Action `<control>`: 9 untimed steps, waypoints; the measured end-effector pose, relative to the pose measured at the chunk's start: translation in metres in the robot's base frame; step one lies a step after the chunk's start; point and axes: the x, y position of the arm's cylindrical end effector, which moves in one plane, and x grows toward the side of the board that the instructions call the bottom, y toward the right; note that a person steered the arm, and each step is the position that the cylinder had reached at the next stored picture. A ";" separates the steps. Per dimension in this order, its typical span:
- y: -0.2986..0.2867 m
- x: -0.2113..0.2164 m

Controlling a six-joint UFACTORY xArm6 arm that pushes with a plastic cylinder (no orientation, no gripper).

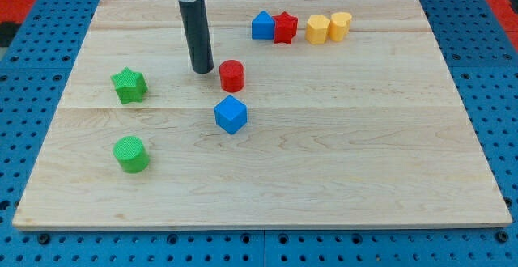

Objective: Slide red circle to the center

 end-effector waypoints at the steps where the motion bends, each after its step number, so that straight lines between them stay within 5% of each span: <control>1: 0.006 0.010; 2: 0.017 0.042; 6: -0.033 0.058; 8: -0.020 0.020; 9: 0.038 0.019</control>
